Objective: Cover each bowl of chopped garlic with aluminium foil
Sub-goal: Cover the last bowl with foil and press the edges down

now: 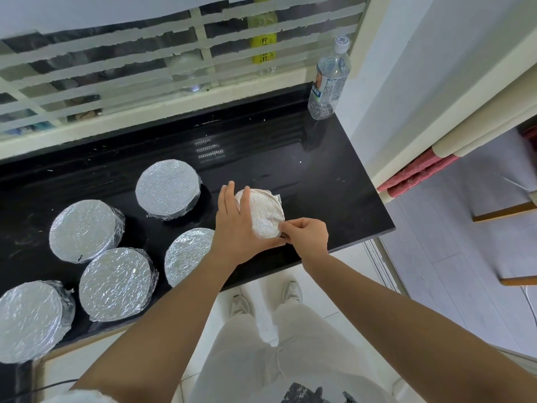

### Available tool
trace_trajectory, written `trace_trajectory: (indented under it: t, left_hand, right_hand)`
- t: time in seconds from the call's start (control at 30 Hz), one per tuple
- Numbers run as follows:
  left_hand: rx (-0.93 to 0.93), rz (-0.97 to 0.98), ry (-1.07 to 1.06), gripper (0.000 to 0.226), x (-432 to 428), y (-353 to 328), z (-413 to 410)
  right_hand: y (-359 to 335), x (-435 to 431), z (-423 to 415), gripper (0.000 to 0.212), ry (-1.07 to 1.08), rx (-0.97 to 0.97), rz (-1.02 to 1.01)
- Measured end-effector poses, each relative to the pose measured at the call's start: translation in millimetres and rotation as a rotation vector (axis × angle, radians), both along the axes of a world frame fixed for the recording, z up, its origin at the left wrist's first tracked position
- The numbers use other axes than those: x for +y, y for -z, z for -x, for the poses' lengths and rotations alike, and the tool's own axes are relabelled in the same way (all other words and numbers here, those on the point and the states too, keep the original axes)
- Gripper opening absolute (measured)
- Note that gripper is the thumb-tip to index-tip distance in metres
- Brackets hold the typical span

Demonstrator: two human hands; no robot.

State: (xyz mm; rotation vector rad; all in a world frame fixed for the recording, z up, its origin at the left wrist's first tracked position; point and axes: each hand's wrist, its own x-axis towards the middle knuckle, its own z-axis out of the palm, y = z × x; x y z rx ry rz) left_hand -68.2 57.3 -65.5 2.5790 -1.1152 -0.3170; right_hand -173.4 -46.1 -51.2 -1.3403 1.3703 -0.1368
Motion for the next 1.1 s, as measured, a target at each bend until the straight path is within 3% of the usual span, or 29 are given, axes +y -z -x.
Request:
trace_trajectory:
  t: [0.2,0.5,0.7,0.93,1.1]
  left_hand:
    - [-0.166,-0.07,-0.121,0.126,5.2,-6.3,10.2]
    - [-0.058,-0.018,-0.192,0.113,0.6,3.7,27.4]
    - [-0.034,-0.038,-0.215,0.119,-8.5,10.2,33.0]
    - [-0.116,-0.01,-0.232,0.122,-10.8,13.7,27.2]
    - [-0.158,-0.045,-0.197,0.119,-9.4,14.7,22.5]
  right_hand:
    - [-0.3,-1.3,-0.1,0.011,0.005,-0.003,-0.03]
    - [-3.5,-0.7,4.3,0.009,0.038,-0.024,-0.088]
    - [-6.3,-4.2,9.8,0.008,-0.023,-0.083,-0.177]
    - [-4.4,-13.0,11.7,0.036,-0.098,-0.081,-0.191]
    - [2.9,-23.6,10.0,0.032,-0.293,-0.024,-0.171]
